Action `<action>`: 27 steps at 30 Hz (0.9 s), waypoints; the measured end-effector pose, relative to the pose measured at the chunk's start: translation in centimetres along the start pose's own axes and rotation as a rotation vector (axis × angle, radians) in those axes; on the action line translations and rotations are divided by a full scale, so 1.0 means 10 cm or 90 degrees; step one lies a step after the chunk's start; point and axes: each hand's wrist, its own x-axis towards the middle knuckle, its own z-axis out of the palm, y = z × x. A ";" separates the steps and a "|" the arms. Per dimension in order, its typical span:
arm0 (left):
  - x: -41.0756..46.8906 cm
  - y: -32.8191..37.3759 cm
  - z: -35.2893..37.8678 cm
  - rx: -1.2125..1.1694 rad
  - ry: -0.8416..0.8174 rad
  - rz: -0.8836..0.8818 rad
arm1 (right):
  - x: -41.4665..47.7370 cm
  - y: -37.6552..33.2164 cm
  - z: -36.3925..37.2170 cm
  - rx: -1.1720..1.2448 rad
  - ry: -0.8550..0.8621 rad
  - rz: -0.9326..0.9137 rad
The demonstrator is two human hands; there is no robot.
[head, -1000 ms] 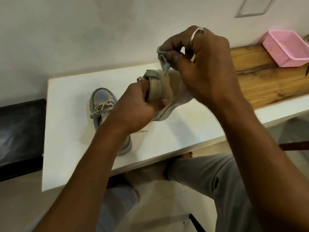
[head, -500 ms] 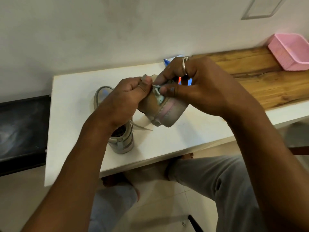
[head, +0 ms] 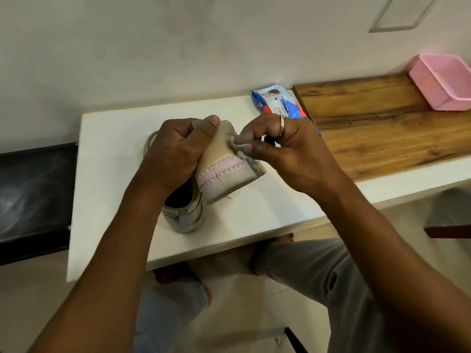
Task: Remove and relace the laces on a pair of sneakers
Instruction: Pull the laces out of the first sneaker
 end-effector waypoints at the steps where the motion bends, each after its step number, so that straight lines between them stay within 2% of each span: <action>1: 0.00 -0.01 -0.01 -0.003 -0.005 -0.002 | -0.01 0.02 0.03 -0.018 0.007 -0.003; 5: 0.00 -0.03 -0.05 0.003 -0.011 -0.020 | -0.04 0.23 0.06 -0.085 0.061 0.085; 9: 0.00 -0.03 -0.03 0.040 -0.003 -0.009 | 0.00 0.04 0.11 0.016 0.069 0.012; 11: -0.01 -0.03 -0.02 0.048 -0.011 -0.017 | 0.03 0.03 0.13 -0.011 0.068 0.009; 14: -0.01 -0.03 -0.01 0.067 -0.020 -0.056 | 0.06 0.13 0.07 -0.067 0.079 0.063; 20: -0.02 0.01 0.10 0.109 -0.020 -0.050 | 0.11 -0.08 0.10 -0.065 0.060 -0.037; 25: -0.03 -0.04 0.06 0.123 -0.013 -0.042 | 0.05 0.09 0.00 -0.101 0.069 0.025; 27: -0.02 -0.03 0.08 0.126 -0.016 -0.032 | 0.04 0.00 0.03 -0.081 0.059 -0.005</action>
